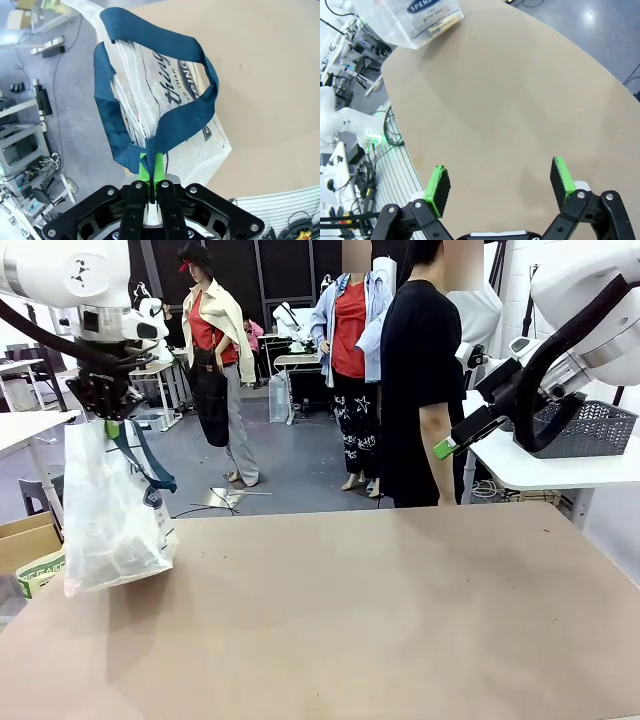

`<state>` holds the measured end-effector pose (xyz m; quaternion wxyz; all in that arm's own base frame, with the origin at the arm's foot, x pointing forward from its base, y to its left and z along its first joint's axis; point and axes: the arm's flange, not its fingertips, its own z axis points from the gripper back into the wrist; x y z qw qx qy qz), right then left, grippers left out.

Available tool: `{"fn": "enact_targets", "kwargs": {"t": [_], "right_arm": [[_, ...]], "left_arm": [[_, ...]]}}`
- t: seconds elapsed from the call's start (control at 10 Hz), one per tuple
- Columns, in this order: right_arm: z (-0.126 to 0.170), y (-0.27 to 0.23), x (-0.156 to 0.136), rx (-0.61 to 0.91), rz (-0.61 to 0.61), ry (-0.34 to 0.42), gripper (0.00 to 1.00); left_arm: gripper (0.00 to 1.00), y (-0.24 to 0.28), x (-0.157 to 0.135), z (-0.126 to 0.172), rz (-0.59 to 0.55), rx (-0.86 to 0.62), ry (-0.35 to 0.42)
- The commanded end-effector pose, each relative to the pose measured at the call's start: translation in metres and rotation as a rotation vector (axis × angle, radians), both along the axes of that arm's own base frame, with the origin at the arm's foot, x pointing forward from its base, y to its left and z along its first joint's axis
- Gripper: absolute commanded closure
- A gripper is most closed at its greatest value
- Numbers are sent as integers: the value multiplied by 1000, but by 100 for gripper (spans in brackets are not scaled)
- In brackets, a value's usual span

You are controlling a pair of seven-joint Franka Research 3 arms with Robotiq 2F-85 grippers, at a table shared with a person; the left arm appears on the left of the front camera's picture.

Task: Transfer purchased items from the store into the shopping bag.
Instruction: Move the Reusable shopping bag to the right side of the table.

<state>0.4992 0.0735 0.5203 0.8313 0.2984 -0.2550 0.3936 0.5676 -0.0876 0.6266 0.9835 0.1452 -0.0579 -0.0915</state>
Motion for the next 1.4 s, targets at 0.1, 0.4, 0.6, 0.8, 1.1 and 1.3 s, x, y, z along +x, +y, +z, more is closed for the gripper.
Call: {"fn": "enact_targets", "kwargs": {"t": [0.1,0.4,0.6,0.8,1.1,1.3], "right_arm": [[1,2,3,19,0,8,0],[1,2,3,19,0,8,0],[1,2,3,19,0,8,0],[1,2,3,19,0,8,0],[1,2,3,19,0,8,0],[1,2,3,19,0,8,0]], "left_arm": [[100,42,0,3,-40,27,-29],[100,86,-26,-15,-91,61,-108],[100,91,-43,-28,-108,11,-104],[100,90,-66,-48,-110,-11,-65],[100,87,-61,-56,-77,2,-35],[100,87,-61,-56,-77,2,-35]]}}
